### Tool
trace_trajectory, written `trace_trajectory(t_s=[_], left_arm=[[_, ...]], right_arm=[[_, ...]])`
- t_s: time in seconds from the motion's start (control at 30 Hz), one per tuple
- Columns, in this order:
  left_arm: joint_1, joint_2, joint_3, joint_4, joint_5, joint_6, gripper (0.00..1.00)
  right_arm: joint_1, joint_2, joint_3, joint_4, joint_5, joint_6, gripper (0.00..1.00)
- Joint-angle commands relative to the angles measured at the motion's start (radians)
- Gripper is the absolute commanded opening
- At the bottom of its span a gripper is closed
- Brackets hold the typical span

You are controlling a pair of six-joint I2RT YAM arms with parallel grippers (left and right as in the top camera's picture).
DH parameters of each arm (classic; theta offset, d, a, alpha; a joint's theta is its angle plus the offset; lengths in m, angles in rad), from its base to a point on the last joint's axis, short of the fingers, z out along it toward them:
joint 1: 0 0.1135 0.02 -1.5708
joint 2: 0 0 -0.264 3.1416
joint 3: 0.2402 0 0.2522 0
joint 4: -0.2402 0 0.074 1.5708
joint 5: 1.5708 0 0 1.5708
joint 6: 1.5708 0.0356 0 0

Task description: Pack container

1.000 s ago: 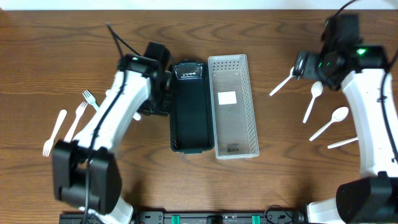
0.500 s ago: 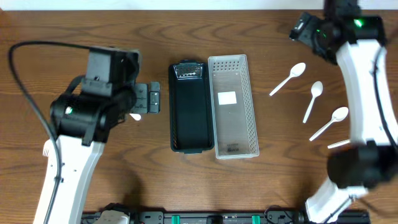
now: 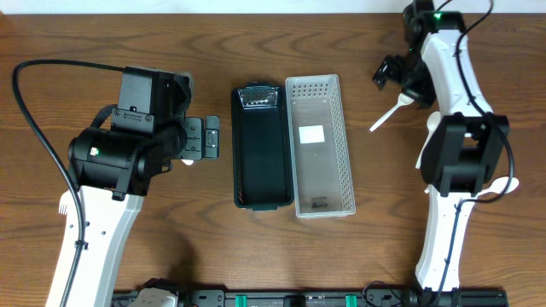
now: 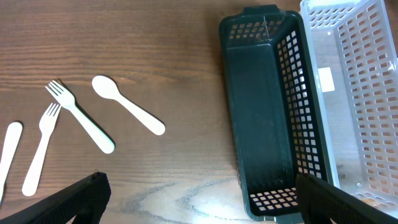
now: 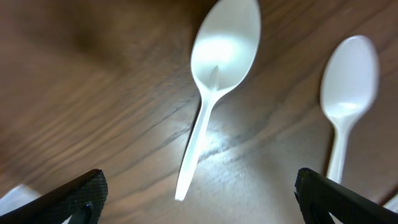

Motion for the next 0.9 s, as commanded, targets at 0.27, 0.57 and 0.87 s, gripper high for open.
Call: trace_trajectory(t_s=[0.27, 0.57, 0.87], left_arm=[[0.004, 0.006, 0.008, -0.002, -0.009, -0.012, 0.98], [0.004, 0.006, 0.008, -0.002, -0.009, -0.011, 0.98], [0.004, 0.006, 0.008, -0.002, -0.009, -0.012, 0.98]], right_arm=[[-0.010, 0.100, 0.023, 0.049, -0.007, 0.010, 0.99], [-0.019, 0.145, 0.013, 0.102, -0.007, 0.010, 0.98], [-0.019, 0.195, 0.011, 0.084, -0.011, 0.010, 0.63]])
